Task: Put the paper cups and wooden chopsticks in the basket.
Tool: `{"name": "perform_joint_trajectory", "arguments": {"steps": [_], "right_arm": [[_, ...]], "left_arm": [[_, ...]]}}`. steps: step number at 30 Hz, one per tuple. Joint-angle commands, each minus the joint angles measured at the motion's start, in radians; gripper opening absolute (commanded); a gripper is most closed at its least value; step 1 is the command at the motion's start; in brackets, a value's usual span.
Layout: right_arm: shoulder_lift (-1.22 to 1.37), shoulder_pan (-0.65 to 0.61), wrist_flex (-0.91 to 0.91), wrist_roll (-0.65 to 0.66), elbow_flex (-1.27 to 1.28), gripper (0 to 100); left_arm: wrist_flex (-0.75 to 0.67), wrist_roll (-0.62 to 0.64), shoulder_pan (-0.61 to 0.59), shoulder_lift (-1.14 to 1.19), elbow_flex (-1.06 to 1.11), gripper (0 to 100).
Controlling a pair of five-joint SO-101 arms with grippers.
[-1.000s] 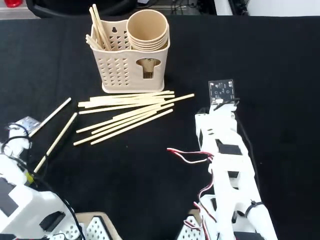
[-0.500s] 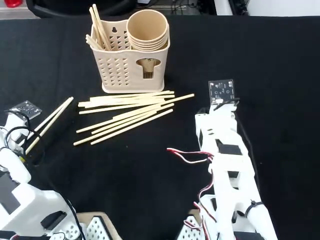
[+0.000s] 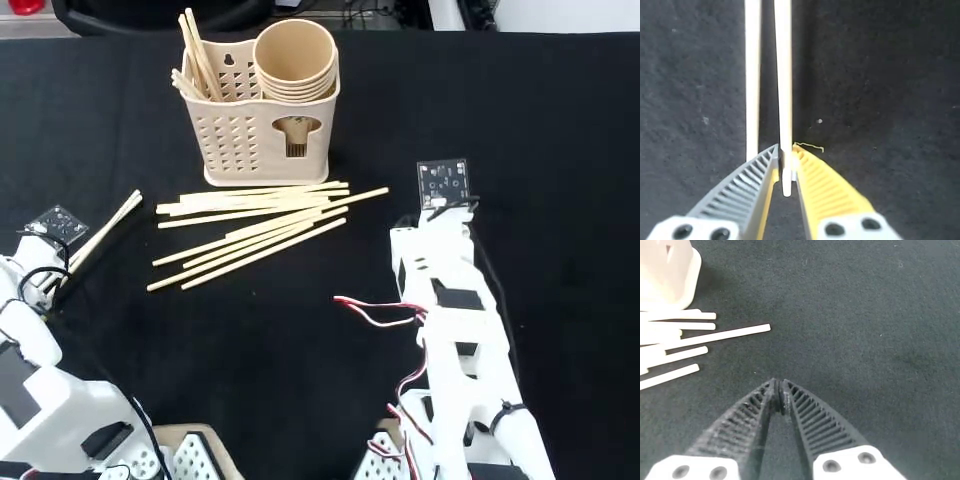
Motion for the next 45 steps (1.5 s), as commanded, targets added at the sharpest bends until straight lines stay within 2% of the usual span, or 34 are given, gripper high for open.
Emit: {"name": "perform_joint_trajectory", "arguments": {"steps": [1,6,12,15,19,22,25,27,31,45], "right_arm": [[-0.019,-0.003,-0.015,-0.003,-0.005,1.3],[-0.019,-0.003,-0.015,-0.003,-0.005,1.3],[-0.019,-0.003,-0.015,-0.003,-0.005,1.3],[-0.019,-0.003,-0.015,-0.003,-0.005,1.3],[-0.019,-0.005,-0.015,-0.003,-0.007,1.3],[-0.019,-0.003,-0.015,-0.003,-0.007,1.3],[-0.019,-0.003,-0.015,-0.003,-0.007,1.3],[-0.019,-0.003,-0.015,-0.003,-0.005,1.3],[-0.019,-0.003,-0.015,-0.003,-0.004,1.3],[-0.019,0.017,-0.015,-0.003,-0.008,1.3]], "left_arm": [[-0.009,-0.336,-0.013,-0.009,0.002,8],[-0.015,-0.387,-0.028,-0.008,-0.002,16],[-0.003,-0.373,-0.03,-0.017,-0.054,17],[0.12,-0.249,-0.007,-0.037,-0.154,17],[0.324,-0.046,0.131,-0.094,-0.283,17],[0.299,0.124,0.275,-0.097,-0.317,18],[0.252,0.224,0.392,-0.043,-0.361,21],[0.253,0.264,0.441,0.008,-0.427,24],[0.267,0.316,0.489,0.149,-0.588,24],[0.594,0.35,0.522,0.612,-1.239,23]]}}
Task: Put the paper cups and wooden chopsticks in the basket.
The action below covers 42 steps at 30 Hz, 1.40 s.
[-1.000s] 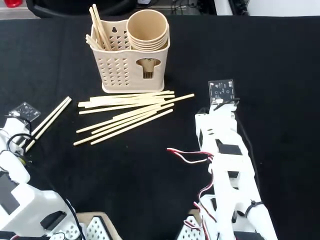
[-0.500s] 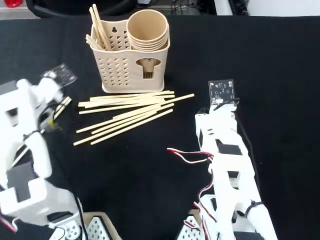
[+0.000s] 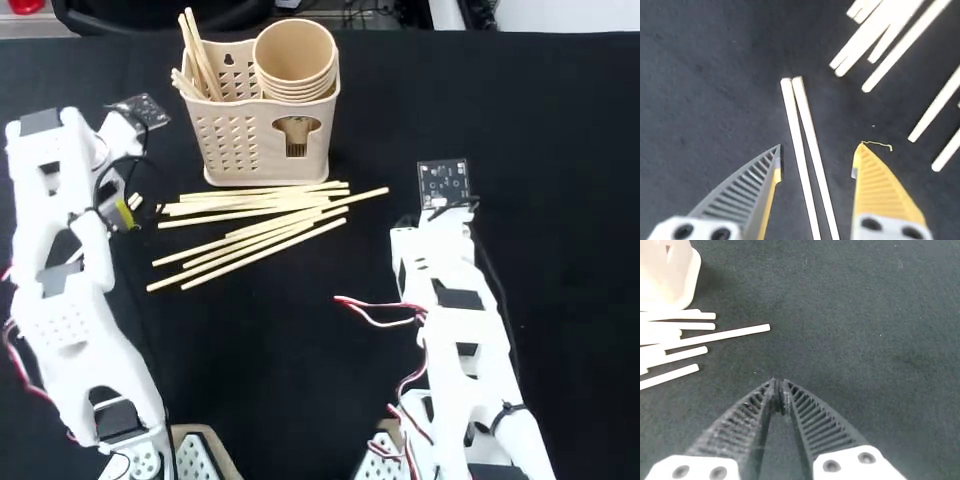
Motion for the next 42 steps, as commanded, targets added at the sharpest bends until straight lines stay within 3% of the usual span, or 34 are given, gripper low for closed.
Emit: {"name": "perform_joint_trajectory", "arguments": {"steps": [1,10,16,26,34,42], "right_arm": [[-0.019,0.012,-0.015,-0.003,-0.008,1.3],[-0.019,0.012,-0.015,-0.003,-0.008,1.3],[-0.019,0.012,-0.015,-0.003,-0.008,1.3],[-0.019,0.012,-0.015,-0.003,-0.008,1.3],[-0.019,0.012,-0.015,-0.003,-0.007,1.3],[-0.019,0.012,-0.015,-0.003,-0.007,1.3]], "left_arm": [[0.049,0.046,0.012,0.057,-0.179,23],[0.058,0.112,-0.007,0.272,-0.329,23],[0.057,0.203,0.002,0.299,-0.358,23],[0.107,0.206,-0.01,0.301,-0.329,23],[0.118,0.204,-0.016,0.301,-0.318,10],[0.166,0.204,-0.008,0.301,-0.326,9]]}}
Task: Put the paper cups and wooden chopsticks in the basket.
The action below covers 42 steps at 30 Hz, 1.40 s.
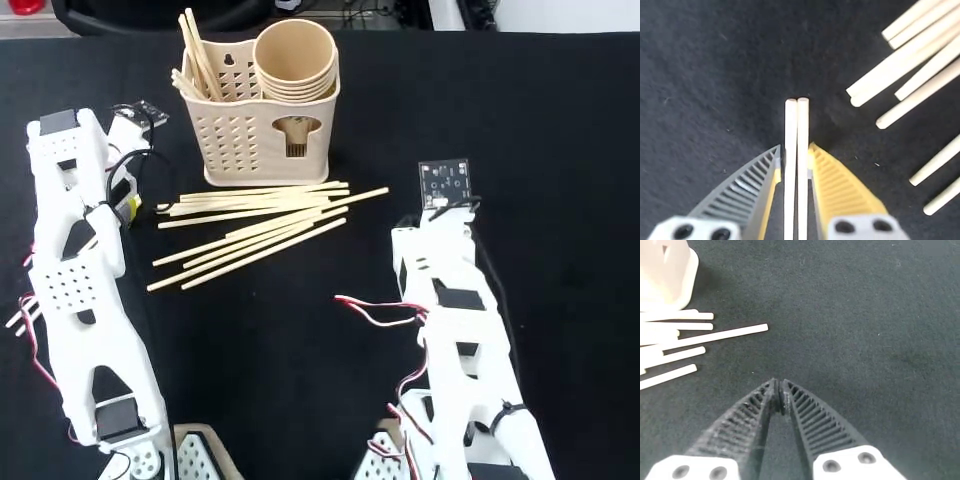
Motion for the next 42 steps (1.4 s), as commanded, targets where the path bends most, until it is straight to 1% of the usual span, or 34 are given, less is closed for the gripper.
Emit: {"name": "perform_joint_trajectory", "arguments": {"steps": [1,3,7,14,23,25,29,31,34,35,40,42], "right_arm": [[-0.019,0.011,-0.015,-0.003,-0.007,1.3],[-0.019,0.011,-0.015,-0.003,-0.007,1.3],[-0.019,0.011,-0.015,-0.003,-0.007,1.3],[-0.019,0.011,-0.015,-0.003,-0.007,1.3],[-0.019,0.011,-0.015,-0.003,-0.007,1.3],[-0.019,0.011,-0.015,-0.003,-0.007,1.3],[-0.019,0.011,-0.015,-0.003,-0.007,1.3],[-0.019,0.011,-0.015,-0.003,-0.007,1.3],[-0.019,0.011,-0.015,-0.003,-0.007,1.3],[-0.019,0.011,-0.015,-0.003,-0.007,1.3],[-0.019,0.011,-0.015,-0.003,-0.007,1.3],[-0.019,0.011,-0.015,-0.003,-0.007,1.3]], "left_arm": [[0.04,-0.005,-0.012,-0.014,-0.021,9],[0.043,-0.005,-0.012,-0.015,-0.021,9],[0.044,0.002,-0.01,-0.015,-0.012,3],[0.127,0.002,-0.01,-0.02,-0.021,3],[0.127,0.003,-0.015,-0.026,-0.022,3],[0.144,0.005,-0.013,-0.032,-0.071,3],[0.147,0.083,-0.028,-0.069,-0.208,4],[0.144,0.084,-0.027,-0.06,-0.248,8],[0.141,0.081,-0.019,-0.025,-0.274,21],[0.14,0.081,-0.019,-0.011,-0.288,24],[0.086,0.075,-0.019,0.095,-0.314,17],[0.086,0.034,-0.019,0.133,-0.314,17]]}}
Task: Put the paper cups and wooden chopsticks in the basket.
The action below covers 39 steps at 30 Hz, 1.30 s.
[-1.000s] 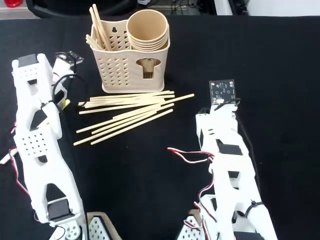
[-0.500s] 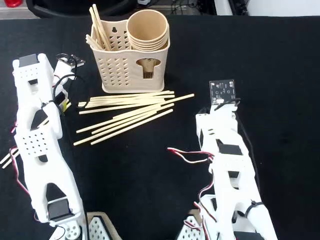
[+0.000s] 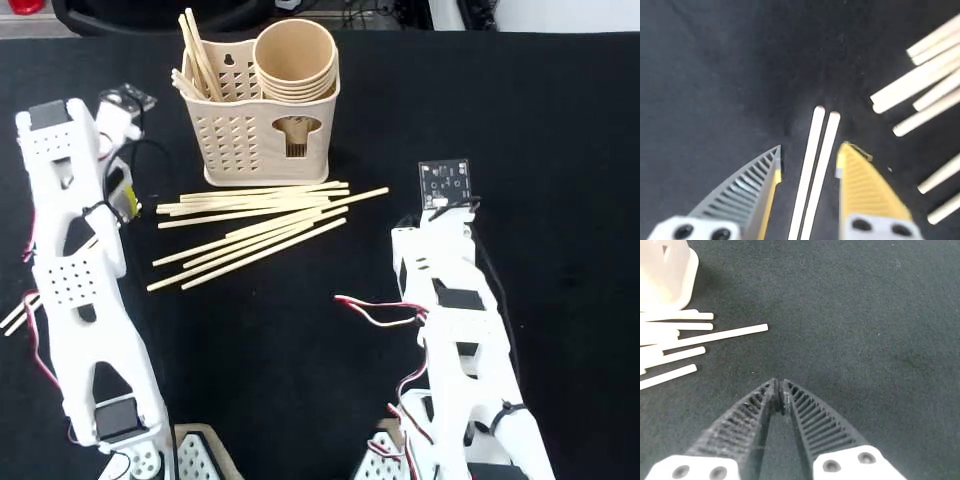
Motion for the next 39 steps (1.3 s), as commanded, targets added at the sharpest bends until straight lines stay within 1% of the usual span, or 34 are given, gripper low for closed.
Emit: {"name": "perform_joint_trajectory", "arguments": {"steps": [1,6,11,13,18,26,31,34,39], "right_arm": [[-0.019,0.011,-0.015,-0.003,-0.007,1.3],[-0.019,0.011,-0.015,-0.003,-0.007,1.3],[-0.019,0.011,-0.015,-0.003,-0.007,1.3],[-0.019,0.011,-0.015,-0.003,-0.007,1.3],[-0.019,0.011,-0.015,-0.003,-0.007,1.3],[-0.019,0.011,-0.015,-0.003,-0.007,1.3],[-0.019,0.011,-0.015,-0.003,-0.007,1.3],[-0.019,0.011,-0.015,-0.003,-0.008,1.3],[-0.019,0.011,-0.015,-0.003,-0.008,1.3]], "left_arm": [[-0.014,-0.057,-0.007,0.026,-0.048,17],[-0.026,-0.077,-0.008,0.077,-0.081,16],[0.051,-0.135,-0.01,0.094,-0.088,6],[0.054,-0.124,-0.007,0.094,-0.084,3],[0.054,-0.084,-0.013,0.087,-0.084,3],[0.054,-0.083,-0.013,0.084,-0.084,3],[0.054,-0.048,-0.007,0.083,-0.093,3],[0.054,-0.048,-0.005,0.083,-0.093,3],[0.054,-0.034,-0.015,0.034,-0.087,3]]}}
